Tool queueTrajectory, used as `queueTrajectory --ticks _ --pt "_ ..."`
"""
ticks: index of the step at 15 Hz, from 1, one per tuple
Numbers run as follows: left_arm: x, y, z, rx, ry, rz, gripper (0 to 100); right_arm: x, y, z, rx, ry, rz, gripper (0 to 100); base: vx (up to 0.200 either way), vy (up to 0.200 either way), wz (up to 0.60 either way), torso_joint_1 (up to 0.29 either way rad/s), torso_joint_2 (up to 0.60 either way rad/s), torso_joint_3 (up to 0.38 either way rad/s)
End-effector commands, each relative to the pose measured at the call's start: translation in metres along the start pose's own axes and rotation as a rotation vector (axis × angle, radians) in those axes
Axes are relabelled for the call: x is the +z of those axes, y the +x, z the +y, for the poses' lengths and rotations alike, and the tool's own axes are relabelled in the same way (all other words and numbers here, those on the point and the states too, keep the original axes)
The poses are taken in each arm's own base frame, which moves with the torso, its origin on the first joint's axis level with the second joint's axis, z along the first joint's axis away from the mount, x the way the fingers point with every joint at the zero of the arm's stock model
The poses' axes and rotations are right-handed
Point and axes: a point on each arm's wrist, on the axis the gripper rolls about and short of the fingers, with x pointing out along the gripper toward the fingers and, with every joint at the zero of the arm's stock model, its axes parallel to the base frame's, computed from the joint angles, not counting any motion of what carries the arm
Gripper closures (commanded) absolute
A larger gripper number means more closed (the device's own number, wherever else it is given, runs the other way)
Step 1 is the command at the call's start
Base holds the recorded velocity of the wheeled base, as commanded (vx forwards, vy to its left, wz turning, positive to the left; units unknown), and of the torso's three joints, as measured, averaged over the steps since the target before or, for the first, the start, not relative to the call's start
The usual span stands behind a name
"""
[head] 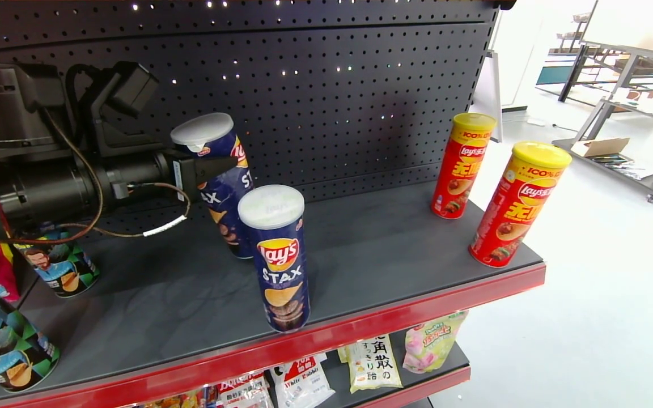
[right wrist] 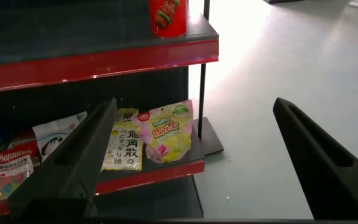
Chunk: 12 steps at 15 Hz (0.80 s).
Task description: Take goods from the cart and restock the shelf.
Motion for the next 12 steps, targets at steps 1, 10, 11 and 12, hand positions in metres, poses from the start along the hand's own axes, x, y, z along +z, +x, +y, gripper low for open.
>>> queueTrajectory --ticks 1,10,11,12 --pt "-0.003 0.005 -0.005 -0.020 0.009 0.012 100 0.000 0.000 0.000 0.001 0.000 0.000 0 0.000 0.000 0.00 0.000 0.00 0.000" --pt "-0.022 0.051 0.009 0.025 0.060 -0.021 100 0.000 0.000 0.000 0.001 0.000 0.002 0 0.000 0.000 0.00 0.000 0.00 0.000" --pt "-0.022 0.057 0.009 0.019 0.061 -0.023 100 0.000 0.000 0.000 0.001 0.000 0.002 0 0.000 0.000 0.00 0.000 0.00 0.000" --pt "-0.023 0.059 0.009 0.018 0.062 -0.018 100 0.000 0.000 0.000 0.001 0.000 0.000 0 0.000 0.000 0.00 0.000 0.00 0.000"
